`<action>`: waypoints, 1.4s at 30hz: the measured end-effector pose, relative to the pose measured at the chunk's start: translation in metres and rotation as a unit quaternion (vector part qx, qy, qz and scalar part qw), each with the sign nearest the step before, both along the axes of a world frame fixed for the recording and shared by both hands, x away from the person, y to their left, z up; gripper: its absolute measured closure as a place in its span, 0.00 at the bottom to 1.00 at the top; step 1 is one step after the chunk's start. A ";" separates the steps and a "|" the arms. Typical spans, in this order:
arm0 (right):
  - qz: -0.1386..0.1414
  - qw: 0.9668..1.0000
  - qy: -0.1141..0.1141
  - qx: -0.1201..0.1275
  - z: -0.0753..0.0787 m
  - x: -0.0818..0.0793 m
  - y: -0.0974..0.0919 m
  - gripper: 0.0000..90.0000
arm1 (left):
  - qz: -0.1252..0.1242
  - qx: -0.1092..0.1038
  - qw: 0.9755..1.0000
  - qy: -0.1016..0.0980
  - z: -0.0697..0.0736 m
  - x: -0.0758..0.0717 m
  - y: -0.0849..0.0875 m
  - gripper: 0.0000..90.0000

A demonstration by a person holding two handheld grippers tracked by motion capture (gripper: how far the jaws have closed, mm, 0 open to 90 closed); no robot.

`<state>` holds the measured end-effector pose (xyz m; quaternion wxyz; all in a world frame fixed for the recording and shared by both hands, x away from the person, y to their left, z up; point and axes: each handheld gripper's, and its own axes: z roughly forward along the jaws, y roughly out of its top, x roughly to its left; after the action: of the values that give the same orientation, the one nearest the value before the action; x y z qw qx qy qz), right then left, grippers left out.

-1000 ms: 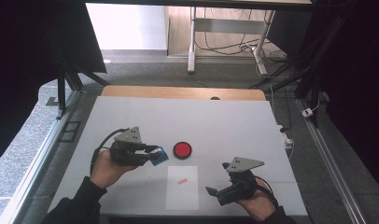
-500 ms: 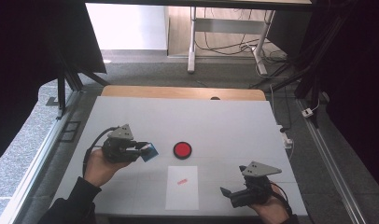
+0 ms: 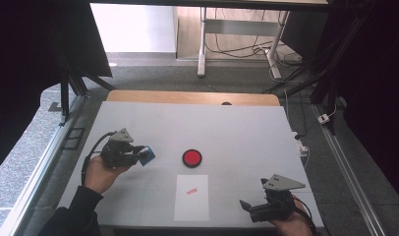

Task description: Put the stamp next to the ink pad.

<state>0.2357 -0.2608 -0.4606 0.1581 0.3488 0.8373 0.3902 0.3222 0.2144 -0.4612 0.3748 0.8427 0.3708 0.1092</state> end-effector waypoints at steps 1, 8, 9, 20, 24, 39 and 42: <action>-0.003 1.000 0.000 0.001 0.001 -0.001 -0.002 0.00 | 0.006 -0.001 1.000 0.003 -0.002 0.001 0.001 0.78; -0.017 1.000 0.000 0.004 0.002 -0.003 -0.010 0.00 | 0.024 0.007 1.000 0.014 -0.013 0.007 0.001 0.78; -0.019 1.000 0.000 0.004 0.002 -0.003 -0.011 0.00 | 0.024 0.006 1.000 0.016 -0.015 0.008 0.001 0.78; -0.026 1.000 0.002 0.003 0.002 -0.003 -0.014 0.00 | 0.036 0.029 0.998 0.036 -0.031 0.018 -0.003 0.78; -0.024 1.000 0.000 -0.002 0.002 -0.003 -0.013 0.00 | 0.039 0.029 0.998 0.039 -0.035 0.019 -0.004 0.78; -0.020 1.000 0.002 -0.007 0.002 -0.003 -0.012 0.00 | 0.032 0.047 0.997 0.044 -0.042 0.020 -0.010 0.77; -0.018 1.000 0.002 -0.008 0.002 -0.003 -0.012 0.00 | 0.031 0.047 0.997 0.051 -0.043 0.020 -0.009 0.75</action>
<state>0.2323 -0.2726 -0.4588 0.1667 0.3632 0.8343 0.3797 0.3420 0.2050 -0.5040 0.3115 0.8520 0.4100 0.0948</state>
